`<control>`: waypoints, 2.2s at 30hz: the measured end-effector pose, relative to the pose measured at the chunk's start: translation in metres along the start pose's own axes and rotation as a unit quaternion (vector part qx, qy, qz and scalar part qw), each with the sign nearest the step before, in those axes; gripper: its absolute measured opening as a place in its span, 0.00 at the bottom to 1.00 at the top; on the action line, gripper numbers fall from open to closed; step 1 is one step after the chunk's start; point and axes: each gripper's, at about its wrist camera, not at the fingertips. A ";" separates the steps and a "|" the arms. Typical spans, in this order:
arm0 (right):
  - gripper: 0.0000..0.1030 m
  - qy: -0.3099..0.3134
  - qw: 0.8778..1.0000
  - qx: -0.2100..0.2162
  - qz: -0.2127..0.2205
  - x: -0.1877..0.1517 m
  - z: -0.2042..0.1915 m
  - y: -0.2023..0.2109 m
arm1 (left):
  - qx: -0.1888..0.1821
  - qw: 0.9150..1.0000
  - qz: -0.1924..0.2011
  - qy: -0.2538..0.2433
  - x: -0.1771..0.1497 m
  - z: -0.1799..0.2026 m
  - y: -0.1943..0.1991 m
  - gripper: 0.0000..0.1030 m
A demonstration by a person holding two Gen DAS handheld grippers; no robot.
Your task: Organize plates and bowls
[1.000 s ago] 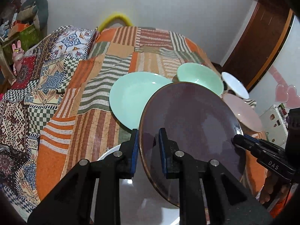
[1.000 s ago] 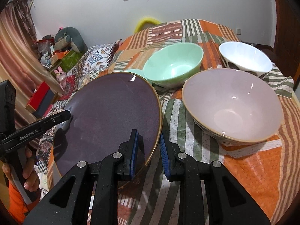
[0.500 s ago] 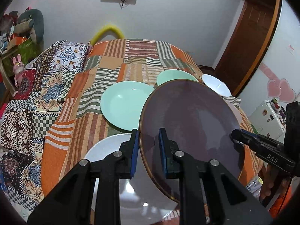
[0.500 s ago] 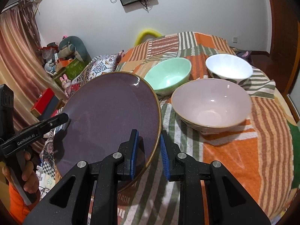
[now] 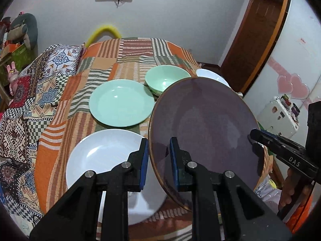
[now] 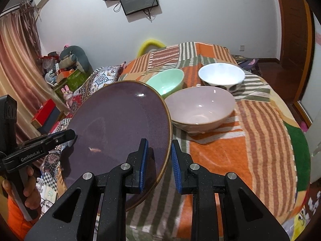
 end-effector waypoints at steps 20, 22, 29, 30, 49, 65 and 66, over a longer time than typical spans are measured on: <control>0.21 -0.035 0.999 -0.033 -0.026 -0.033 0.041 0.007 | -0.020 0.997 -0.068 -0.034 -0.024 0.034 -0.034 0.19; 0.21 -0.037 0.998 -0.036 -0.029 -0.035 0.044 0.006 | -0.021 0.996 -0.078 -0.034 -0.026 0.036 -0.040 0.19; 0.21 -0.043 0.997 -0.042 -0.046 -0.042 0.051 0.000 | -0.027 0.994 -0.107 -0.025 -0.031 0.034 -0.059 0.19; 0.21 -0.043 0.997 -0.043 -0.049 -0.043 0.052 -0.001 | -0.024 0.993 -0.113 -0.023 -0.031 0.034 -0.062 0.19; 0.21 -0.062 0.993 -0.043 -0.088 -0.052 0.065 -0.022 | 0.004 0.984 -0.176 -0.025 -0.037 0.039 -0.104 0.19; 0.22 -0.064 0.992 -0.044 -0.100 -0.052 0.066 -0.030 | -0.002 0.984 -0.179 -0.014 -0.037 0.035 -0.110 0.19; 0.22 -0.063 0.992 -0.046 -0.101 -0.052 0.065 -0.029 | -0.005 0.984 -0.179 -0.008 -0.037 0.034 -0.110 0.19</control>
Point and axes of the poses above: each gripper's, at about its wrist camera, not at the fingertips, and y roughly against the way its jaws point, z to its right, x to its top, and after that the axes turned 4 degrees about -x, right-handed
